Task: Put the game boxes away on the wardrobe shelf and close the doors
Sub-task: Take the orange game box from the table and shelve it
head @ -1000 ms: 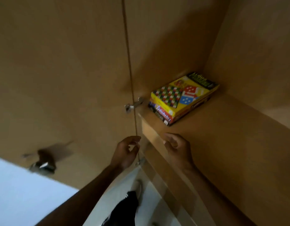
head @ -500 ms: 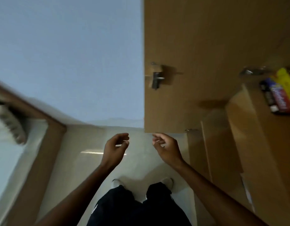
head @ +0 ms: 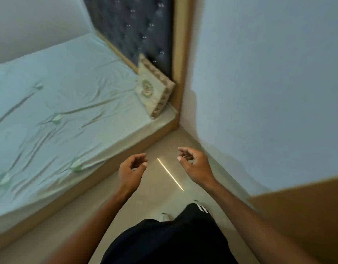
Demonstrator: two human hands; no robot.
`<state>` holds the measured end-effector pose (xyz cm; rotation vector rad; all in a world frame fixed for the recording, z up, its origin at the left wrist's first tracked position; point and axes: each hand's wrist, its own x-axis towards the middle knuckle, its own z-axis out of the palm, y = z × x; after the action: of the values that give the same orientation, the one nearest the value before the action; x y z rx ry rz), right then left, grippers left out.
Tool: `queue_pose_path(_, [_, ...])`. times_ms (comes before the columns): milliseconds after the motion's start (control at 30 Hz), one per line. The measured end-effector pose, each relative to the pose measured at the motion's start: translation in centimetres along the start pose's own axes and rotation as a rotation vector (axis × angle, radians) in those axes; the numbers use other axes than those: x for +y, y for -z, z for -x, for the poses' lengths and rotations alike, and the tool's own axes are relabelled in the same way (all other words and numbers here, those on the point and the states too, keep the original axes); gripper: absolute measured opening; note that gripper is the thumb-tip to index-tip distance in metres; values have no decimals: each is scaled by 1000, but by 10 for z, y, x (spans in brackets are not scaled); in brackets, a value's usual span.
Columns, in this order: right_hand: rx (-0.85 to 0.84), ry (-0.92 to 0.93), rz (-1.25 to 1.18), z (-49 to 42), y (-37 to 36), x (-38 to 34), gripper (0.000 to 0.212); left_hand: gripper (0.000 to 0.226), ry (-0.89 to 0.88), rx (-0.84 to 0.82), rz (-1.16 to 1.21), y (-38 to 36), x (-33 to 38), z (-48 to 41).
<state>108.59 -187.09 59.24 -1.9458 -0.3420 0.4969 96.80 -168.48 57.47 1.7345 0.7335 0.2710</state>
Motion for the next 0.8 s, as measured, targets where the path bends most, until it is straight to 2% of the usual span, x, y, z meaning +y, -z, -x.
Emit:
queue_pose_path(267, [-470,166,156,-79,-182,-81,26,24,183,467,186,158,-58,-7])
queue_pose_path(500, [-816,323,269,-113,-367,-154,28,25,285,776,283,294,-101,-21])
queue_pose_path(667, [-1054,464,361,-105,-494,-203,28,26,345,988,334,386,-127,-2])
queue_pose_path(733, [-1222,537,430,-78,-569,-223,28,26,397,1178,371,431,-150,30])
queue_pose_path(800, [-1298,599,453,-59,-614,-239,29,25,411,1288,380,457,-161,49])
